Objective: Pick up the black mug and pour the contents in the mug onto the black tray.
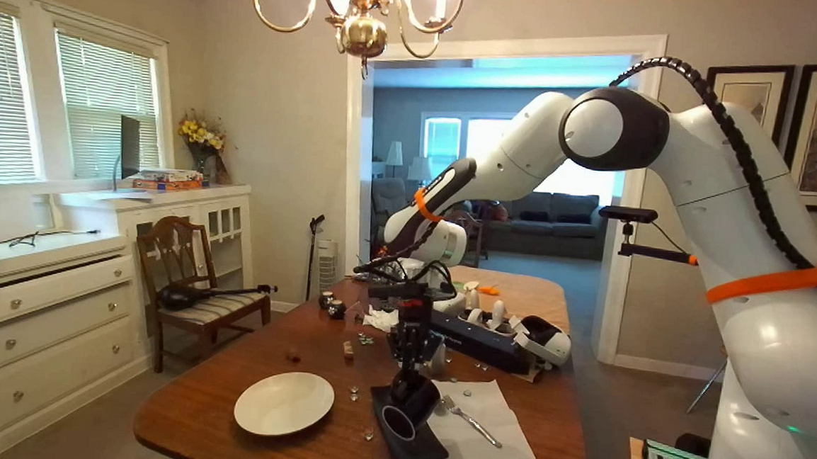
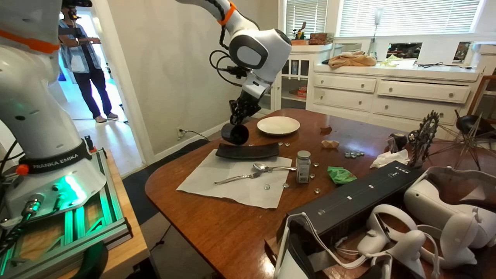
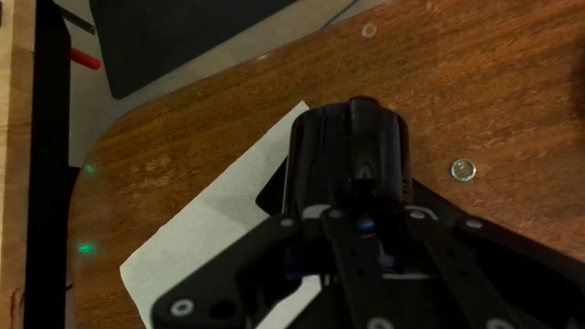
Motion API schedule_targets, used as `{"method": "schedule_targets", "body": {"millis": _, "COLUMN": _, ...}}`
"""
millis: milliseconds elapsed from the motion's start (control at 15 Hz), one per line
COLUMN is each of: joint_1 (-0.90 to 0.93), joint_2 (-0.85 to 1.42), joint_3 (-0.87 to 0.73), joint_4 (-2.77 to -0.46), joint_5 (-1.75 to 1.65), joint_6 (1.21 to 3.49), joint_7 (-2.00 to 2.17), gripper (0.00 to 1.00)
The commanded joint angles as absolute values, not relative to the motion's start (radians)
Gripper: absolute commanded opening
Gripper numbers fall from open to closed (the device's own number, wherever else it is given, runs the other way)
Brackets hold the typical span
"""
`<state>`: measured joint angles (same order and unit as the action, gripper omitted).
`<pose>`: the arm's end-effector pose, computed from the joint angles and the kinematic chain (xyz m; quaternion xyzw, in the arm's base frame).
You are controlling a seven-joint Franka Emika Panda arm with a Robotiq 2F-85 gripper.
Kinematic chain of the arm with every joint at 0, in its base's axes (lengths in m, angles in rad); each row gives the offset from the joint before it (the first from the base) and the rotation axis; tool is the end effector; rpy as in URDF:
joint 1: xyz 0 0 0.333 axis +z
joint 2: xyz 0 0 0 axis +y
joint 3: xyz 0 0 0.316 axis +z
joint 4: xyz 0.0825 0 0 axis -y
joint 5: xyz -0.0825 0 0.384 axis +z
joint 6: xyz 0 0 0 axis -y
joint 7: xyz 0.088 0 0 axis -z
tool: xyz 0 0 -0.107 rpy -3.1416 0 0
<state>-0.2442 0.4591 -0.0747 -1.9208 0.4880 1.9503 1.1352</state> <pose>0.5606 -0.1510 0.2299 -0.6215 0.7335 0.2609 0.0874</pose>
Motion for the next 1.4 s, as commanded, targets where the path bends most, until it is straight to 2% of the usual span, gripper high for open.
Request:
{"method": "schedule_targets", "body": {"millis": 0, "joint_1": -0.262, "joint_2": 0.516, "joint_3": -0.085, "joint_4": -1.835, "joint_5": 0.587, "joint_6": 1.83, "joint_7": 1.065, "gripper": 0.05}}
{"method": "schedule_targets", "body": {"millis": 667, "joint_1": -0.312, "joint_2": 0.657, "joint_3": -0.124, "joint_4": -1.73, "joint_5": 0.753, "joint_6": 1.591, "joint_7": 0.921, "gripper": 0.05}}
{"method": "schedule_targets", "body": {"millis": 1333, "joint_1": -0.323, "joint_2": 0.742, "joint_3": -0.157, "joint_4": -1.663, "joint_5": 0.838, "joint_6": 1.453, "joint_7": 0.855, "gripper": 0.05}}
